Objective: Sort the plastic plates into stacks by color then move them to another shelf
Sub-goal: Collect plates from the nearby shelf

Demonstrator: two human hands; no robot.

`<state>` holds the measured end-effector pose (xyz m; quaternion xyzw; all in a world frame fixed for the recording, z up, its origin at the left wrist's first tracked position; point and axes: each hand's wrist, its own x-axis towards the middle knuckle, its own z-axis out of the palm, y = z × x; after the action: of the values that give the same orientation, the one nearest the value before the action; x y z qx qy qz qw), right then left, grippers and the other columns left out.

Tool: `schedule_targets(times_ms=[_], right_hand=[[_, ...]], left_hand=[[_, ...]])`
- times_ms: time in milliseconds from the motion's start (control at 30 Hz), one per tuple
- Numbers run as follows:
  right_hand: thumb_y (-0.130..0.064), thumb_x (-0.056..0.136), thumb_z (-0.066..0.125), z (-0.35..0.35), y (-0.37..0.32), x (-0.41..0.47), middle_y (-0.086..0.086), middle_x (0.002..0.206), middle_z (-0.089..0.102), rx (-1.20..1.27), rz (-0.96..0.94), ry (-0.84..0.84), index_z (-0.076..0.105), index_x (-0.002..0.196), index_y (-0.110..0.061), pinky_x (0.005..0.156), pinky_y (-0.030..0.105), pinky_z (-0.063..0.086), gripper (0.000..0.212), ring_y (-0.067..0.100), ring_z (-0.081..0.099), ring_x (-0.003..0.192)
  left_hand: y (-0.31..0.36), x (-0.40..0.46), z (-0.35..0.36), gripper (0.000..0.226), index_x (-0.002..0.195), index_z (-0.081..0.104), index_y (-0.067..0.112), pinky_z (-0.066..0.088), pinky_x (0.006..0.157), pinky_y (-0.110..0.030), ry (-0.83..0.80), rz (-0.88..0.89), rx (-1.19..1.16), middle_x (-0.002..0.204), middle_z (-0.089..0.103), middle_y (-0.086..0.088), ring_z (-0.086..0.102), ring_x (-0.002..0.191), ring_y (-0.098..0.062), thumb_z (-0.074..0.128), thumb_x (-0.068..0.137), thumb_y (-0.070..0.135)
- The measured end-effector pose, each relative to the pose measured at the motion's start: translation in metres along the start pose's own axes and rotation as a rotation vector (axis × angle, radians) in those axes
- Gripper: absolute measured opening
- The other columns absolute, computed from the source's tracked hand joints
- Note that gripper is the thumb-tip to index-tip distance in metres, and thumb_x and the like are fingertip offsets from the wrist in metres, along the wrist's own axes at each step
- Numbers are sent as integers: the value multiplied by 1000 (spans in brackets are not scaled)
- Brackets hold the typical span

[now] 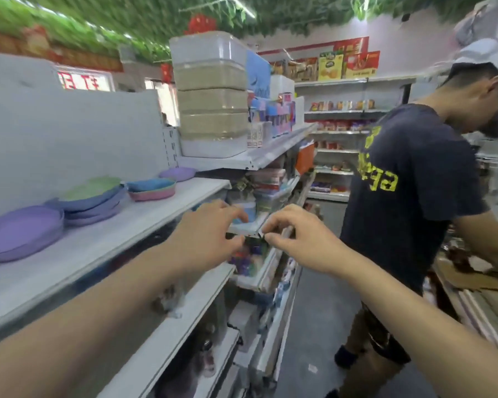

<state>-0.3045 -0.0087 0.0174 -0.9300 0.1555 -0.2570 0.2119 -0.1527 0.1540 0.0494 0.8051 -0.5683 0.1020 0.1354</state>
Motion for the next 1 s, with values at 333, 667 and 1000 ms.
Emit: schedule_targets(times_ms=[333, 667, 1000], right_hand=[[-35, 94, 69, 83, -14, 200, -8, 111, 58, 256, -359, -251, 73, 103, -32, 91, 26, 44, 10, 7, 57, 103], [-37, 95, 67, 185, -51, 337, -14, 106, 57, 353, -532, -346, 72, 101, -34, 98, 31, 48, 8, 3, 59, 103], [-38, 95, 66, 228, -54, 460, -11, 105, 63, 248, -680, -347, 70, 102, -32, 92, 39, 51, 10, 11, 61, 95]], left_hand=[[-130, 20, -28, 38, 129, 56, 36, 43, 104, -41, 72, -542, 112, 134, 56, 5, 52, 124, -17, 61, 92, 40], [-244, 40, -32, 35, 128, 57, 34, 46, 90, -38, 156, -807, 266, 117, 57, 2, 55, 109, -22, 55, 94, 40], [-298, 77, -32, 31, 120, 67, 36, 45, 96, -37, 168, -989, 272, 114, 58, 4, 56, 108, -19, 55, 96, 51]])
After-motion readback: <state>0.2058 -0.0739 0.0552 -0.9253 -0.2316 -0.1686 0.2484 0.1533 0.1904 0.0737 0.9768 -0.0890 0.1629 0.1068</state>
